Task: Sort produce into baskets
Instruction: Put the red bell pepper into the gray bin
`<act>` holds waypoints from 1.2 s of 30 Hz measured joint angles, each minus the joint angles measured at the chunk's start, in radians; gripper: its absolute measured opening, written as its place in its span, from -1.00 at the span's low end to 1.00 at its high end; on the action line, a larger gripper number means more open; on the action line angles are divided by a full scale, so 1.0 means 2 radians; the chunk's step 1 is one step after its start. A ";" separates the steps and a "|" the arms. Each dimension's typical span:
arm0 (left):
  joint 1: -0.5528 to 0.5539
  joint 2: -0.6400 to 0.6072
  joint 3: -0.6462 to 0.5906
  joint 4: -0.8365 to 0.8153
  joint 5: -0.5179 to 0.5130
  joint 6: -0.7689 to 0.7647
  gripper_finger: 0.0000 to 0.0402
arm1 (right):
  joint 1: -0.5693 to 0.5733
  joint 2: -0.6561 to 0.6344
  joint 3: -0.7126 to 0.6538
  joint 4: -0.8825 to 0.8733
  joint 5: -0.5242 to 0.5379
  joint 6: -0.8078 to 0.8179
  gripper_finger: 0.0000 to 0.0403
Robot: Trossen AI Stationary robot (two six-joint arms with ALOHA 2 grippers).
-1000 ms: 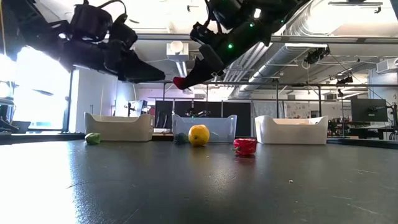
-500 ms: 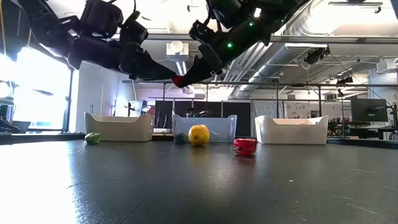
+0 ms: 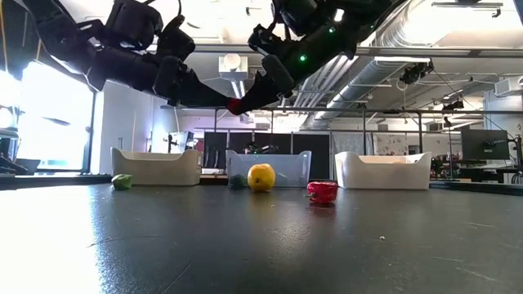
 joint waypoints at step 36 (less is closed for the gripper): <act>0.187 -0.122 0.000 -0.282 -0.265 -0.066 -0.99 | 0.027 -0.026 0.000 -0.094 0.198 0.039 -0.20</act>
